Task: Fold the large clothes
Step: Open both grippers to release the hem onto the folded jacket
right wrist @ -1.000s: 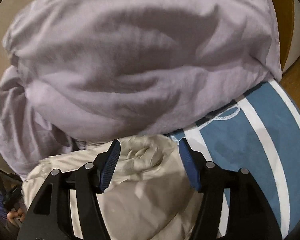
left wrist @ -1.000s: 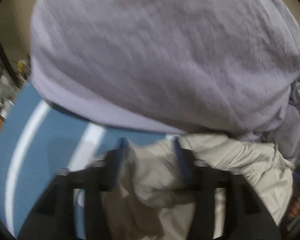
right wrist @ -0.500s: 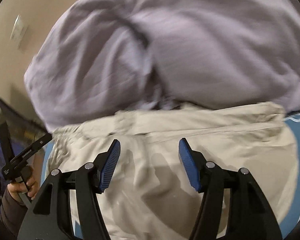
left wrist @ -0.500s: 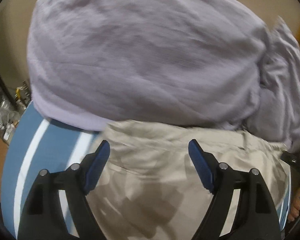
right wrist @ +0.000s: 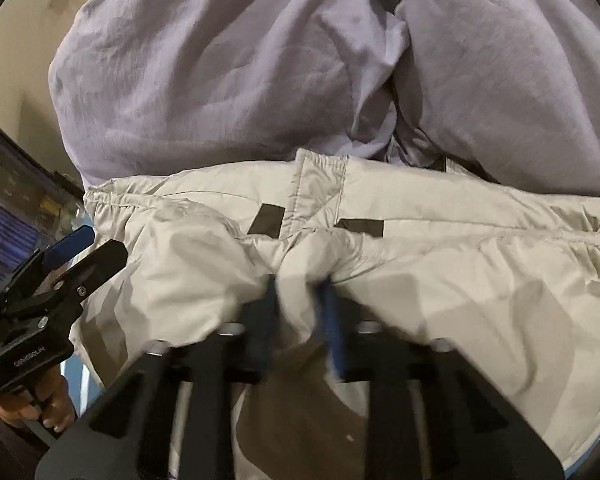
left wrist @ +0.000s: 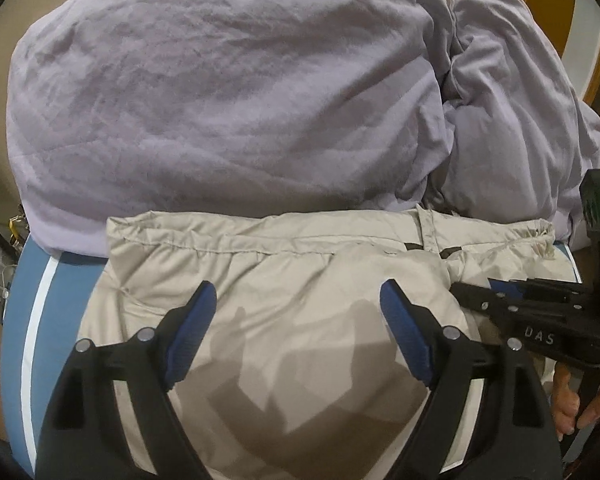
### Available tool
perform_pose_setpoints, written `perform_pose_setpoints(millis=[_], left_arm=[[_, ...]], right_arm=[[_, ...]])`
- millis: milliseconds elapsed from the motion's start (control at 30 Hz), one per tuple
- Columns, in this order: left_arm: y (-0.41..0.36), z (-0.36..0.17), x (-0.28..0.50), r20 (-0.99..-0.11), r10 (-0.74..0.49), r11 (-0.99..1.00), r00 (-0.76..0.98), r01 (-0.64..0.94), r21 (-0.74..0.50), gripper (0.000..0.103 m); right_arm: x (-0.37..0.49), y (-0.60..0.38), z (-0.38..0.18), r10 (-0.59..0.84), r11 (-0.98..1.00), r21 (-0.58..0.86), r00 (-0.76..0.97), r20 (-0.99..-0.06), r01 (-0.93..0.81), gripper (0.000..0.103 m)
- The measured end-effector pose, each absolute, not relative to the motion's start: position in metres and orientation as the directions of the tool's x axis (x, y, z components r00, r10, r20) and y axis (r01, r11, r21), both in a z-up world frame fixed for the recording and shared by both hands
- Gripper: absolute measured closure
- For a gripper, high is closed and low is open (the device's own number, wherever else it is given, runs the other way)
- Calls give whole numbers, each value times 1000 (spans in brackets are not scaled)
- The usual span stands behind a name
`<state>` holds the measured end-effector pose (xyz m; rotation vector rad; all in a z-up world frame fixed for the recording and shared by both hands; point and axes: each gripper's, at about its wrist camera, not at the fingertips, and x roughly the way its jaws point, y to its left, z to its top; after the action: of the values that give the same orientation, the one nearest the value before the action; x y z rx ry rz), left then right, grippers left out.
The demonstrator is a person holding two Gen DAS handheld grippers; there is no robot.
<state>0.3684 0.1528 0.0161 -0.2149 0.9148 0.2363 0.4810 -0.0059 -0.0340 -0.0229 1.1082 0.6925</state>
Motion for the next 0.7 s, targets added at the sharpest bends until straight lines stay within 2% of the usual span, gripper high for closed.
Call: perform_pose_setpoints(millis=[100,433,700], left_arm=[[155,12,370,-805,105,952,584,-293,-88,19],[164,11,376,-801,100,943,590,-313,-113,19],[169,10,384,-793,99,933,601,-334,-137,19]], right_arm=[[483,-8,-28,508,794,311,289,-811,-522,97],[513,1,-2,460,838,234,410,-787,-493,99],[537,16,-42,383,877,191,403,-831,-441,98]])
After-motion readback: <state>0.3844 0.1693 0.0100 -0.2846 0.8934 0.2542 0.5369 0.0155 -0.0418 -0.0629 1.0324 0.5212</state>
